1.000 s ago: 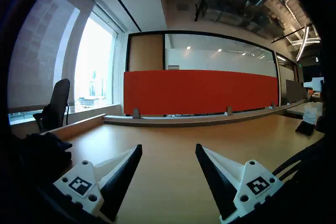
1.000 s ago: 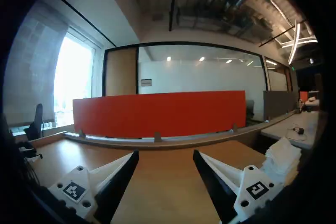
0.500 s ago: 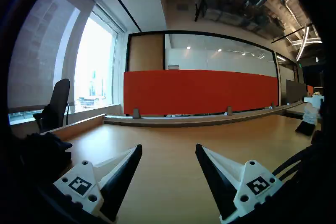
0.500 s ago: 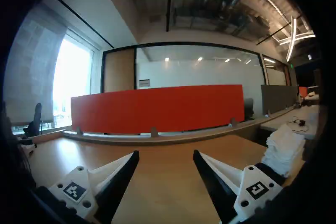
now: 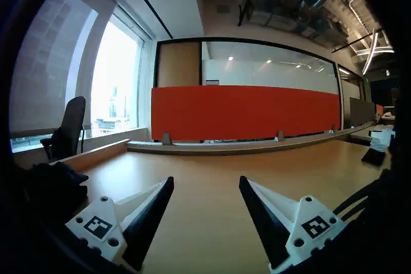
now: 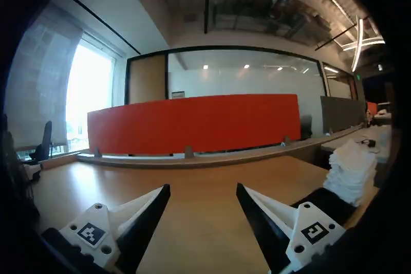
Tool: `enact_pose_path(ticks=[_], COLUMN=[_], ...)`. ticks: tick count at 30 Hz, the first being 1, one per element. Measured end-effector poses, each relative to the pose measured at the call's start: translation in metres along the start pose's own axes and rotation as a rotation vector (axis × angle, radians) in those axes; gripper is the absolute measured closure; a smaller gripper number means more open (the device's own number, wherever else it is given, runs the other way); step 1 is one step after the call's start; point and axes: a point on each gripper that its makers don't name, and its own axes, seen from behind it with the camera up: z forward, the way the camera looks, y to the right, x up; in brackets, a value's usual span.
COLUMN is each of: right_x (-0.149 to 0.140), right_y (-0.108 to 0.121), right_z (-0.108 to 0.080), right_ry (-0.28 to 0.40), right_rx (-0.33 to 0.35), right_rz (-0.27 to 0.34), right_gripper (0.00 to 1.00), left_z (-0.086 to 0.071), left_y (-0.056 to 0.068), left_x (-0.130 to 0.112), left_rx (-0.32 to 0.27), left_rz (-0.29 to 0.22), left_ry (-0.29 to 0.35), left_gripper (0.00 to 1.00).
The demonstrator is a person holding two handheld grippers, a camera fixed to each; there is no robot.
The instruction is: Fold towel
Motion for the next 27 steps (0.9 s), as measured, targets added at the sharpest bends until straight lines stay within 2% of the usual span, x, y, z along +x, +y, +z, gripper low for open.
enact_pose_path(ticks=[27], right_x=[-0.012], right_y=[0.008], right_z=[-0.003], right_ry=[-0.009], right_rx=[-0.008], right_rz=[-0.054], right_gripper=[0.01], left_z=[0.001], left_y=[0.0], left_x=[0.0], left_rx=[0.0], left_rz=[0.0], left_ry=[0.0], left_gripper=[0.06])
